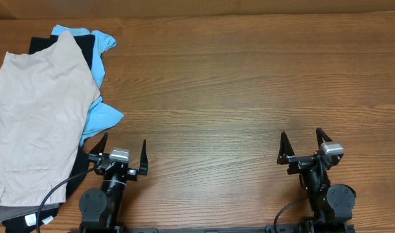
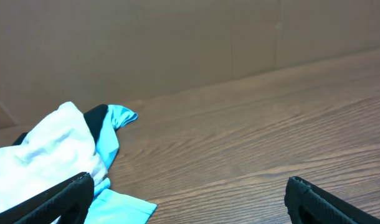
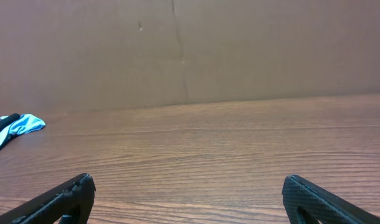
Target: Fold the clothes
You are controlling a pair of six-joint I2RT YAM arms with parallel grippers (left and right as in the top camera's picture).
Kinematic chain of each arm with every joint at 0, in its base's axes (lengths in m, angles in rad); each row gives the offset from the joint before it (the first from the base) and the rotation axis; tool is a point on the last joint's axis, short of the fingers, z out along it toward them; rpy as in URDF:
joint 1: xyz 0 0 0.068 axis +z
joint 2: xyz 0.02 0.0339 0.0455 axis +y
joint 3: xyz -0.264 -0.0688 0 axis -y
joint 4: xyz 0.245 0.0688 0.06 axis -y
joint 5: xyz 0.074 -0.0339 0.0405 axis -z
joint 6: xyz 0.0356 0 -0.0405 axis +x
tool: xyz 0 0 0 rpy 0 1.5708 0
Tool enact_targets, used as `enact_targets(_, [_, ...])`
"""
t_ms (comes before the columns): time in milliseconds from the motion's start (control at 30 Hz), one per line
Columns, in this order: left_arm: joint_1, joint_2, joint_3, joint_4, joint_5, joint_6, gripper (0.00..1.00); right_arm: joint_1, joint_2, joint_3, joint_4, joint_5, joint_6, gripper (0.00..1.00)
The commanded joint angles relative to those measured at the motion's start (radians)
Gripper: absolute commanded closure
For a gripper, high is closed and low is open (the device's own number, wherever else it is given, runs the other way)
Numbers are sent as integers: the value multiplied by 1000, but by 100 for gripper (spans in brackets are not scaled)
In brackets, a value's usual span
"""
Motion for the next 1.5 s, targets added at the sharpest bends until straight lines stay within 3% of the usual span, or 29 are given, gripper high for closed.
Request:
enact_targets(0, [3, -11, -3, -1, -7, -14, 0, -3, -12, -11, 6, 10, 4, 0])
enact_targets(733, [3, -11, -3, 0, -7, -15, 0, -3, -12, -11, 86, -21, 5, 0])
enact_targets(967, [3, -11, 3, 0, -8, -163, 0, -3, -12, -8, 89, -97, 4, 0])
enact_targets(1100, [3, -5, 55, -16, -7, -179, 0, -3, -11, 29, 76, -126, 1, 0])
enact_targets(1267, [3, 75, 169, -53, -10, -178, 0, -3, 14, 107, 71, -127, 0, 0])
enact_targets(1467, [3, 317, 362, -66, -5, -178, 0, -3, 162, 279, -17, -166, 0, 0])
